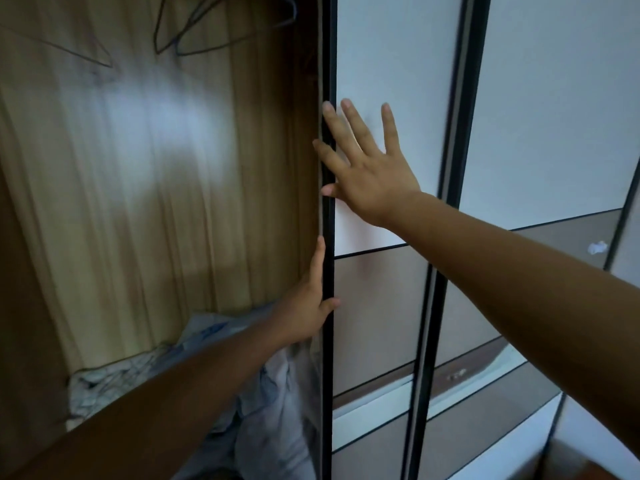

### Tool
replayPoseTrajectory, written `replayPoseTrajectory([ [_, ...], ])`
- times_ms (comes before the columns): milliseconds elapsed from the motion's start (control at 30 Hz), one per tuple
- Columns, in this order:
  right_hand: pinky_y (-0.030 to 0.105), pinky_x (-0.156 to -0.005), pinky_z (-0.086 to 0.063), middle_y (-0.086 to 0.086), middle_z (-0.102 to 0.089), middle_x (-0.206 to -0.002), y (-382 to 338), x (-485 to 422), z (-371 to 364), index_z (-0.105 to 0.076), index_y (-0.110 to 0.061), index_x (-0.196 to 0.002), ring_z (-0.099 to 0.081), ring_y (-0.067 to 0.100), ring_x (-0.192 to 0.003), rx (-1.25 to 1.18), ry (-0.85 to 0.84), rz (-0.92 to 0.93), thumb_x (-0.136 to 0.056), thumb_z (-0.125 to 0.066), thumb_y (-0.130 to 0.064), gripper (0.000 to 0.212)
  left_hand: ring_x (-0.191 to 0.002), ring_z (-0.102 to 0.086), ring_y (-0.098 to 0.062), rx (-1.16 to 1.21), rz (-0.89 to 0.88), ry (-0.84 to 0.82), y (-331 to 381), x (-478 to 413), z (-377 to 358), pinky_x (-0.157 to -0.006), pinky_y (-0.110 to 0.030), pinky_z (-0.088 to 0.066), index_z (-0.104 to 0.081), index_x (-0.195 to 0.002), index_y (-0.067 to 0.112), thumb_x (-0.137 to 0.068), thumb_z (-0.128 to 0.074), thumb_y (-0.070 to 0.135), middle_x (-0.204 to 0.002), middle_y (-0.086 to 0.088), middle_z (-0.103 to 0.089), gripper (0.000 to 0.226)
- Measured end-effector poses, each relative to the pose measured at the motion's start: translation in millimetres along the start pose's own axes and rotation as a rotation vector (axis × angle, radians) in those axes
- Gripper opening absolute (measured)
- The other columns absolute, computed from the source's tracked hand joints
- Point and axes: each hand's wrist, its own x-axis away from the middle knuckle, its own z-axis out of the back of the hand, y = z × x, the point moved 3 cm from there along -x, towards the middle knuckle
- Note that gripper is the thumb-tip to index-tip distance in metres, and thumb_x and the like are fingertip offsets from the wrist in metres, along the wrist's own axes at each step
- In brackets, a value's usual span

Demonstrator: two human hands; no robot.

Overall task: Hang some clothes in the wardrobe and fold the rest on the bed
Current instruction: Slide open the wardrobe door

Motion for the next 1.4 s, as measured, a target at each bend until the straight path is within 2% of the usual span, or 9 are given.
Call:
replayPoseTrajectory([
  [167,0.070,-0.118,-0.004,0.024,0.008,-0.166,38.2,16.3,-25.6,-0.018,-0.011,-0.160,0.009,0.035,-0.155,0.126,-0.009,0.055,-0.105,-0.021,-0.059,0.073,-0.148,-0.027,-0.024,-0.026,-0.014,0.018,10.1,-36.4,-36.2,-0.108,-0.024,-0.026,0.044,-0.128,0.060,-0.100,-0.060,0.025,-0.153,0.016,0.019,0.113],
  [333,0.070,-0.117,-0.002,0.022,0.013,-0.166,68.5,35.0,-48.3,-0.008,-0.012,-0.162,0.014,0.035,-0.154,0.180,-0.045,0.054,-0.100,-0.014,-0.068,0.083,-0.107,-0.065,-0.035,-0.071,0.002,0.018,20.9,-68.2,-68.2,-0.088,-0.040,-0.054,0.042,-0.133,0.059,-0.099,-0.062,0.028,-0.168,-0.004,-0.009,0.114],
  [400,0.070,-0.118,-0.001,0.020,0.013,-0.167,79.7,39.5,-54.3,-0.005,-0.014,-0.162,0.016,0.034,-0.154,0.221,-0.038,0.062,-0.098,-0.012,-0.070,0.085,-0.120,-0.060,-0.038,-0.038,0.009,0.015,24.1,-79.2,-77.4,-0.099,-0.045,-0.051,0.039,-0.136,0.059,-0.097,-0.064,0.027,-0.167,-0.008,-0.014,0.115],
  [500,0.071,-0.117,-0.001,0.017,0.011,-0.168,92.2,43.2,-61.8,-0.004,-0.016,-0.162,0.015,0.034,-0.154,0.246,-0.026,0.081,-0.097,-0.011,-0.072,0.086,-0.145,-0.027,-0.016,0.039,-0.029,-0.030,25.3,-90.6,-85.7,-0.109,-0.033,-0.030,0.036,-0.138,0.059,-0.094,-0.069,0.033,-0.156,0.022,0.020,0.117],
  [667,0.074,-0.115,-0.004,0.014,0.015,-0.168,107.5,52.2,-76.5,-0.001,-0.019,-0.162,0.014,0.036,-0.154,0.219,-0.040,0.061,-0.096,-0.007,-0.073,0.085,-0.130,-0.028,-0.006,0.038,-0.019,-0.101,26.3,-108.4,-102.0,-0.099,-0.031,-0.037,0.040,-0.136,0.058,-0.080,-0.079,0.051,-0.151,0.021,0.023,0.131],
  [833,0.073,-0.115,-0.005,0.015,0.014,-0.168,119.9,60.4,-86.9,-0.001,-0.016,-0.162,0.014,0.037,-0.154,0.247,-0.054,0.061,-0.097,-0.005,-0.070,0.084,-0.142,-0.012,-0.007,0.040,-0.046,-0.122,30.9,-121.9,-112.3,-0.114,-0.038,-0.030,0.039,-0.136,0.059,-0.079,-0.081,0.048,-0.145,0.029,0.033,0.133],
  [1000,0.071,-0.117,-0.005,0.016,0.012,-0.168,130.2,69.1,-97.4,-0.003,-0.009,-0.161,0.015,0.036,-0.154,0.265,-0.080,0.073,-0.102,-0.007,-0.062,0.079,-0.143,0.000,-0.004,0.076,-0.053,-0.111,34.3,-136.2,-121.6,-0.112,-0.030,-0.015,0.032,-0.140,0.061,-0.082,-0.077,0.051,-0.153,0.019,0.018,0.124],
  [1233,0.074,-0.114,-0.004,0.014,0.011,-0.168,127.9,67.9,-99.8,-0.004,-0.008,-0.161,0.013,0.032,-0.155,0.221,-0.117,0.035,-0.102,-0.009,-0.058,0.077,-0.143,-0.003,-0.002,0.062,-0.021,-0.160,36.9,-130.0,-113.8,-0.115,-0.031,-0.019,0.030,-0.139,0.064,-0.084,-0.074,0.054,-0.154,0.021,0.015,0.118],
  [1400,0.072,-0.115,0.005,0.022,0.006,-0.167,93.0,77.9,-98.9,-0.024,-0.007,-0.158,0.018,0.039,-0.153,0.123,-0.180,0.048,-0.101,-0.030,-0.044,0.068,-0.148,-0.025,-0.014,-0.136,0.115,-0.164,21.9,-89.6,-75.5,-0.116,-0.028,-0.028,-0.010,-0.160,0.034,-0.092,-0.062,0.058,-0.165,0.002,-0.021,0.090],
])
